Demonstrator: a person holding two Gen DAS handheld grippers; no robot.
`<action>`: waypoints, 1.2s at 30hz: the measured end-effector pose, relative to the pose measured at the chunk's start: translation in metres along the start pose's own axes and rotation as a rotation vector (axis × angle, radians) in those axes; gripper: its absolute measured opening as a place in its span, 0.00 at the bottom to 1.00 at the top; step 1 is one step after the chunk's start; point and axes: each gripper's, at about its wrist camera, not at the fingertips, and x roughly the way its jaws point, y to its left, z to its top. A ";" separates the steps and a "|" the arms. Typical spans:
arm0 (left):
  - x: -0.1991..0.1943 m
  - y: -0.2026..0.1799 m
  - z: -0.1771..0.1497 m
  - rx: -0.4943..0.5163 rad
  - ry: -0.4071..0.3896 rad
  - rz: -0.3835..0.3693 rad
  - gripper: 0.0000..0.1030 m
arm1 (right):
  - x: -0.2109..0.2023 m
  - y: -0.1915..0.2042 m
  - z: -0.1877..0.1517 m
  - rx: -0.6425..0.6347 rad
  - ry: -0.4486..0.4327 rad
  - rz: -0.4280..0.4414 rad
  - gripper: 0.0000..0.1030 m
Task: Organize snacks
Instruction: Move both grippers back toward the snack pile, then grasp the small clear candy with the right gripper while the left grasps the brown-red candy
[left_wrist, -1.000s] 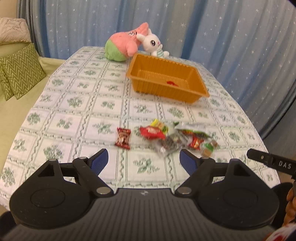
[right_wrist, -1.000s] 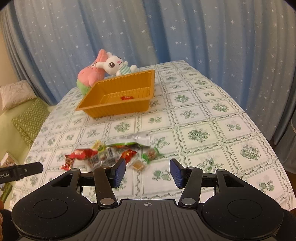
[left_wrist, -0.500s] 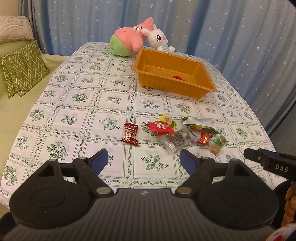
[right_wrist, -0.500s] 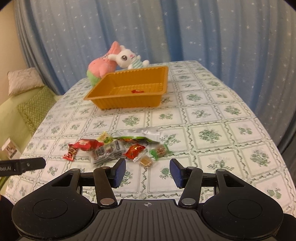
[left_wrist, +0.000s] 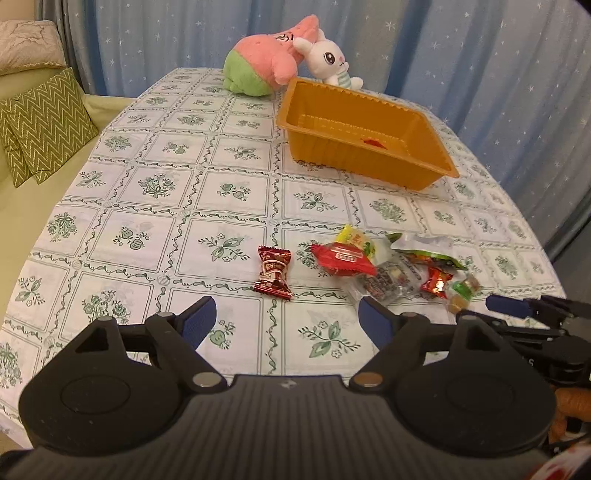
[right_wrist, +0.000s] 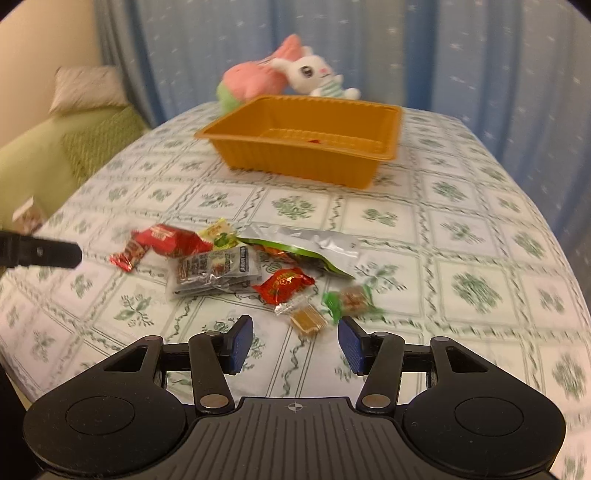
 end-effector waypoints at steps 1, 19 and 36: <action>0.002 -0.001 0.001 0.010 0.002 0.005 0.80 | 0.005 -0.001 0.001 -0.010 0.005 0.007 0.51; 0.027 0.001 0.003 0.028 0.036 0.010 0.80 | 0.026 -0.004 -0.002 -0.103 0.033 0.001 0.12; 0.063 0.014 0.022 0.072 0.025 0.042 0.59 | -0.006 0.001 0.003 0.017 -0.044 -0.034 0.11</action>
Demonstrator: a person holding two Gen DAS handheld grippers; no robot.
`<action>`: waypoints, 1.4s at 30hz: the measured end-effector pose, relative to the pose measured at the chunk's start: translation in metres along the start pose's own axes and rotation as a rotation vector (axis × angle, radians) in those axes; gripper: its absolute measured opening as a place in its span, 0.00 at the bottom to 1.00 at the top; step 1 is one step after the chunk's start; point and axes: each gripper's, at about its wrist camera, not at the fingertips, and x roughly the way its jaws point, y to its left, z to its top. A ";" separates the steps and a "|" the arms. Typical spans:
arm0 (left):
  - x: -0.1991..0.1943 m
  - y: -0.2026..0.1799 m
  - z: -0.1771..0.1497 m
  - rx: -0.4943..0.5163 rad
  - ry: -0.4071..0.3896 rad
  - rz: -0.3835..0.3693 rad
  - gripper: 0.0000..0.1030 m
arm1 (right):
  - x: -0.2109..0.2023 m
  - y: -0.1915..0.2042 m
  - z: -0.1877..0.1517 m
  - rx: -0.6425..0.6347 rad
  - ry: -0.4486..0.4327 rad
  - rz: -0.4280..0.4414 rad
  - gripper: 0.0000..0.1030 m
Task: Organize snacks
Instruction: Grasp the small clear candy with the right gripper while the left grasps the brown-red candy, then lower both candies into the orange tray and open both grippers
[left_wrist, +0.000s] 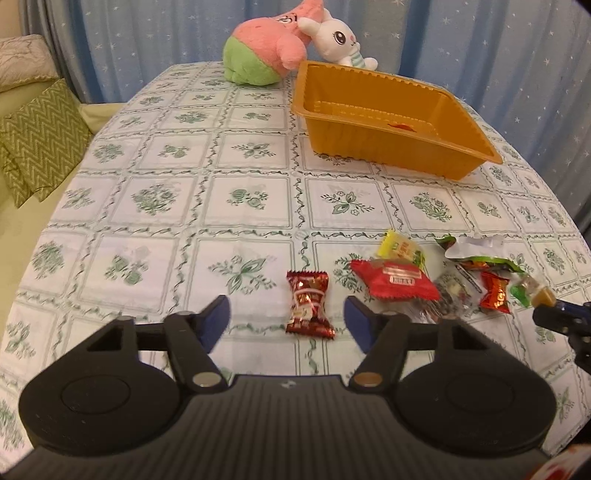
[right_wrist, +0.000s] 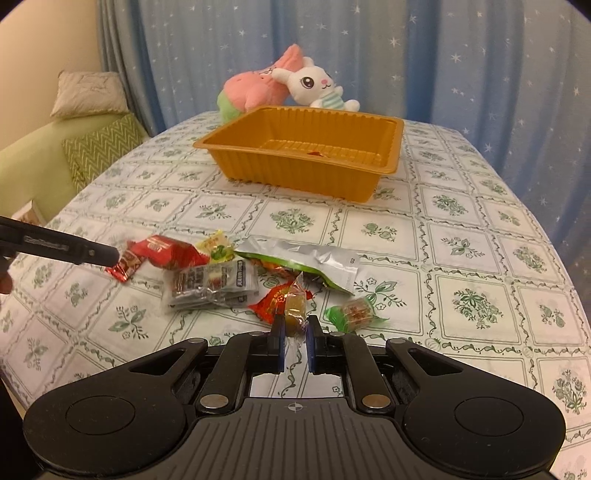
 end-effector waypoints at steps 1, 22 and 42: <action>0.004 0.000 0.000 0.005 0.002 -0.006 0.56 | 0.000 0.000 0.000 0.002 0.000 -0.002 0.11; 0.002 -0.009 0.001 0.058 -0.027 -0.009 0.18 | 0.001 -0.006 0.008 0.053 -0.017 -0.013 0.11; -0.019 -0.063 0.110 0.136 -0.154 -0.138 0.18 | 0.005 -0.031 0.102 0.053 -0.155 -0.022 0.11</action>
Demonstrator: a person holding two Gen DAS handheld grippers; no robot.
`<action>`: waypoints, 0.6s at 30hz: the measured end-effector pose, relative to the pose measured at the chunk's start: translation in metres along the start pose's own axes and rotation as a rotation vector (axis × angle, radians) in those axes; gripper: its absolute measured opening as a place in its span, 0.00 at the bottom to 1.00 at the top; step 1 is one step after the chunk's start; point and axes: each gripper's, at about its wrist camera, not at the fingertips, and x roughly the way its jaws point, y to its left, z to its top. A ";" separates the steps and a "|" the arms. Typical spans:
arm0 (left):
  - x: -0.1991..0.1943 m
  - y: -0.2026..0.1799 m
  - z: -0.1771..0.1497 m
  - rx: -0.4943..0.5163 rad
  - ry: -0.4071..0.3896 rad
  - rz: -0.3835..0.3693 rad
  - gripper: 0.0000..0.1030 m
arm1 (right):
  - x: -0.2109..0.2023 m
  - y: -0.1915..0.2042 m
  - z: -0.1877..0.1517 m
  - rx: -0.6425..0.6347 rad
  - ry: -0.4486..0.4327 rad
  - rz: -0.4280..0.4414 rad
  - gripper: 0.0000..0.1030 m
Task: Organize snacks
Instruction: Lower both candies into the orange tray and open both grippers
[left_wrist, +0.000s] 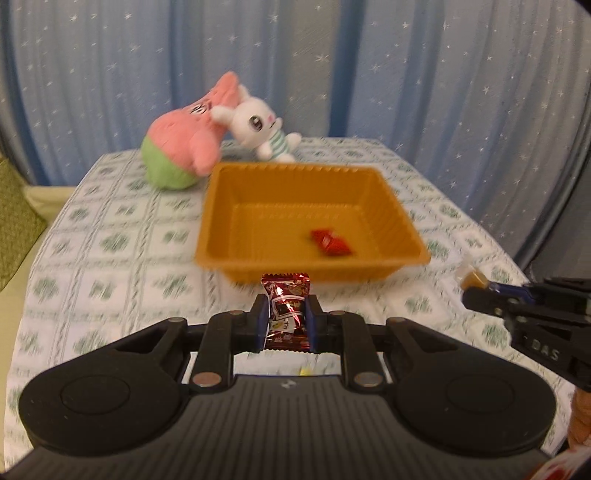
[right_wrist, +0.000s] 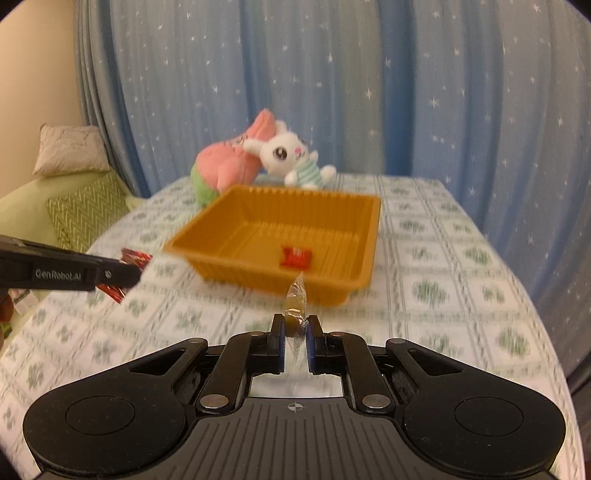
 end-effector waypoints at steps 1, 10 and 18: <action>0.005 -0.001 0.007 0.012 -0.003 0.000 0.18 | 0.005 -0.003 0.008 0.000 -0.005 -0.001 0.11; 0.050 0.008 0.055 0.017 -0.007 -0.010 0.18 | 0.063 -0.024 0.062 0.042 0.006 -0.022 0.11; 0.085 0.016 0.075 0.003 0.011 -0.019 0.18 | 0.096 -0.037 0.080 0.077 0.027 -0.033 0.11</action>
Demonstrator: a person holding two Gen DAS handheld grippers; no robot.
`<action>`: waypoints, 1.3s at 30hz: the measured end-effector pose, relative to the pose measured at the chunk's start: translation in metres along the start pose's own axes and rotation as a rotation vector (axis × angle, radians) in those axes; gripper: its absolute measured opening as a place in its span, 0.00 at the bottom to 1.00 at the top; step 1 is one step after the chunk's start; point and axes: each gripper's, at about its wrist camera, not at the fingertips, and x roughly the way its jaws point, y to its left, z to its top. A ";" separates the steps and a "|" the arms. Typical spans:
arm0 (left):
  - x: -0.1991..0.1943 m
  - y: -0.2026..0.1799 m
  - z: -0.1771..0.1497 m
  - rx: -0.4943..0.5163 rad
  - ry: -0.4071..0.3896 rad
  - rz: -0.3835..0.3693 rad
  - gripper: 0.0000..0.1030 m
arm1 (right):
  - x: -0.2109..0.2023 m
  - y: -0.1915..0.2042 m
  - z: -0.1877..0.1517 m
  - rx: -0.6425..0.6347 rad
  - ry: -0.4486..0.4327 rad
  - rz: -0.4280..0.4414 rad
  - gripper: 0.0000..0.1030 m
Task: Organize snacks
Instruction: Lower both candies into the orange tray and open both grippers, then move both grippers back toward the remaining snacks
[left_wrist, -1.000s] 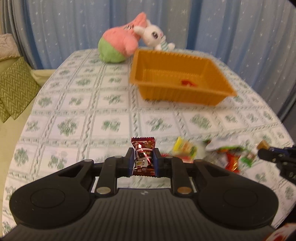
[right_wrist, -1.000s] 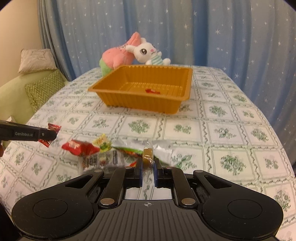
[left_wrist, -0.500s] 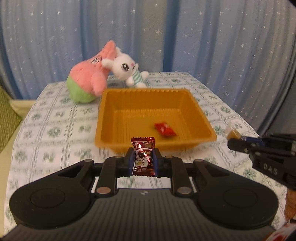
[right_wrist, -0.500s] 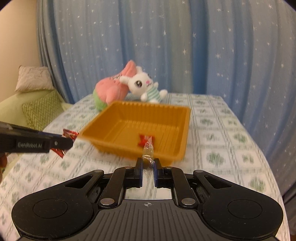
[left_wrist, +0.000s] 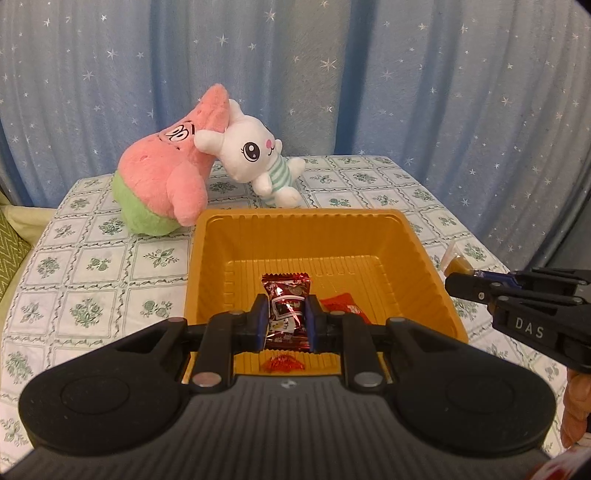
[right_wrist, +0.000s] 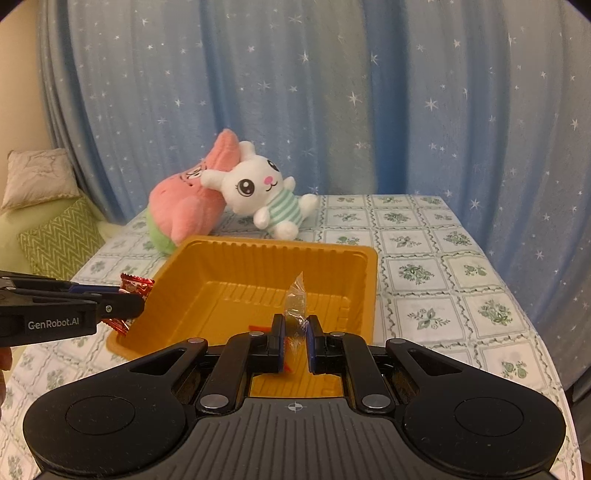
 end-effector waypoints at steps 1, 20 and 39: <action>0.004 0.000 0.001 0.000 0.004 -0.003 0.18 | 0.002 -0.001 0.001 0.005 0.002 0.000 0.11; 0.016 0.020 -0.007 -0.061 0.018 -0.011 0.23 | 0.025 -0.005 -0.005 0.034 0.038 0.002 0.11; -0.052 0.014 -0.070 -0.124 0.006 0.003 0.41 | -0.024 -0.027 -0.032 0.174 0.019 0.008 0.43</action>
